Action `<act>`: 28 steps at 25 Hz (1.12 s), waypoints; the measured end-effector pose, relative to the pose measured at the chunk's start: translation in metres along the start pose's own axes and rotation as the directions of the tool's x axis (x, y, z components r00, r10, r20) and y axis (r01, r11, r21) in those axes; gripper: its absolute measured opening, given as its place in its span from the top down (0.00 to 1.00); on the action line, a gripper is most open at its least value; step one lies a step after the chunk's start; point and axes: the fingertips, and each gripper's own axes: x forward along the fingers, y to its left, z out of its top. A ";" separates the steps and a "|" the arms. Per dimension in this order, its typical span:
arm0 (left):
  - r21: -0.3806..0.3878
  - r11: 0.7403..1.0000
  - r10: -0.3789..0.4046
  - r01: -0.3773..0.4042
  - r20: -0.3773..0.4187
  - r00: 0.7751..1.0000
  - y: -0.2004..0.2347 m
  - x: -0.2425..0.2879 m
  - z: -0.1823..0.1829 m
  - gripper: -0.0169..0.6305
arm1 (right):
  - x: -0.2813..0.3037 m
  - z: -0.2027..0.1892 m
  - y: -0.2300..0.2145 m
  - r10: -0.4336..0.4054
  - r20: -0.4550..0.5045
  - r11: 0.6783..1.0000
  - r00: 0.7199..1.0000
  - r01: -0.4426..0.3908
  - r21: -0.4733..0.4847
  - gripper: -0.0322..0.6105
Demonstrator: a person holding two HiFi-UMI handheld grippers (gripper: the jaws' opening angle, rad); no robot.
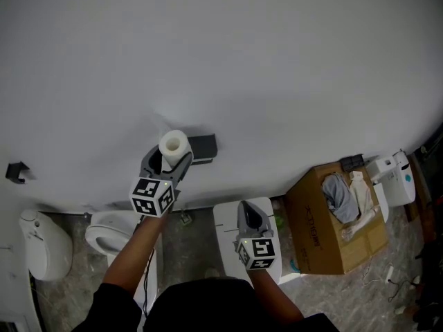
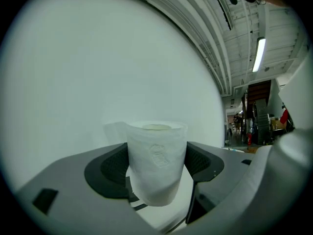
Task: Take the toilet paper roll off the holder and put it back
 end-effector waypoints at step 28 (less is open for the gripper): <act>-0.050 0.987 0.147 -0.152 -0.105 0.984 0.032 -0.202 -0.088 0.45 | -0.016 0.009 0.101 0.065 -0.006 0.994 0.998 -0.066 -0.084 0.95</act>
